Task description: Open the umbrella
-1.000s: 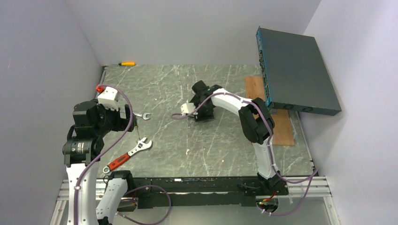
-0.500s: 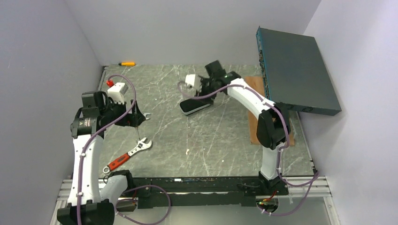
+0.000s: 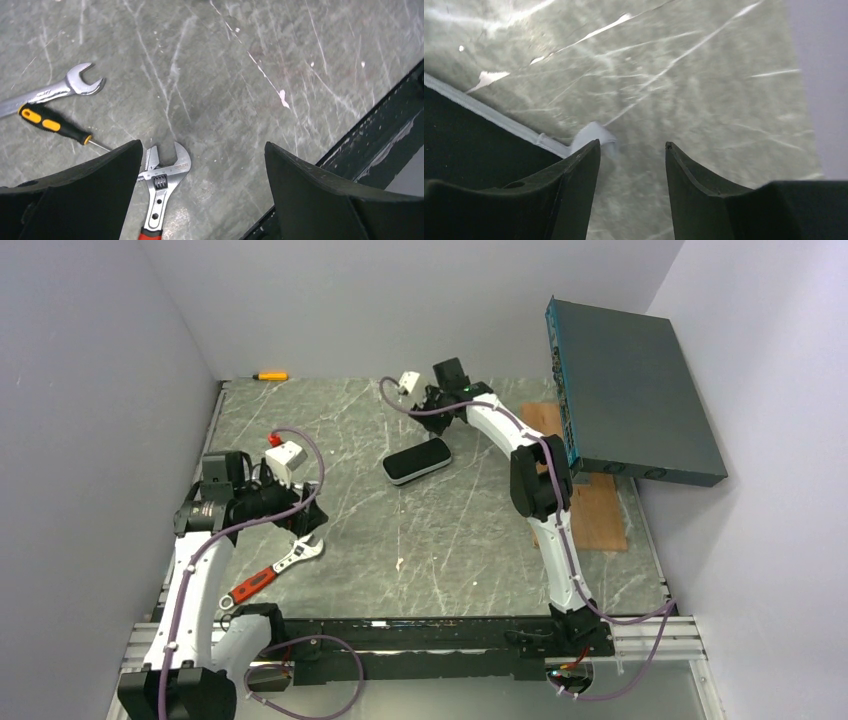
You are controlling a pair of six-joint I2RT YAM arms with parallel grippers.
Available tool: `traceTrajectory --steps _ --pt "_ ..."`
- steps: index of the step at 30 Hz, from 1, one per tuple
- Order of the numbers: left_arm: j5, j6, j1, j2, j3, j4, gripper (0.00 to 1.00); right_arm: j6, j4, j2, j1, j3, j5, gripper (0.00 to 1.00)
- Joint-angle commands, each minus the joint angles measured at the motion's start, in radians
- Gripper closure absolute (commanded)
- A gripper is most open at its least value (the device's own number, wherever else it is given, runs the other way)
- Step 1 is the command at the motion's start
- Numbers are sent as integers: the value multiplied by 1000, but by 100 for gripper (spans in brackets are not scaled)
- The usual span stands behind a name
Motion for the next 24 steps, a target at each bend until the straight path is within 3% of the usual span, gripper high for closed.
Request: traceTrajectory --steps 1,7,15,20,24 --pt "22 164 -41 -12 23 -79 2 -67 54 -7 12 -51 -25 47" --pt "16 236 -47 4 55 -155 3 -161 -10 -111 7 -236 -126 48" --pt "108 -114 -46 81 -24 129 4 -183 -185 -246 63 -406 -313 46" --pt "87 -277 -39 173 -48 317 8 -158 -107 -278 83 -457 -303 43" --pt "36 -297 -39 282 3 391 11 -173 -90 -251 45 -393 -226 40"
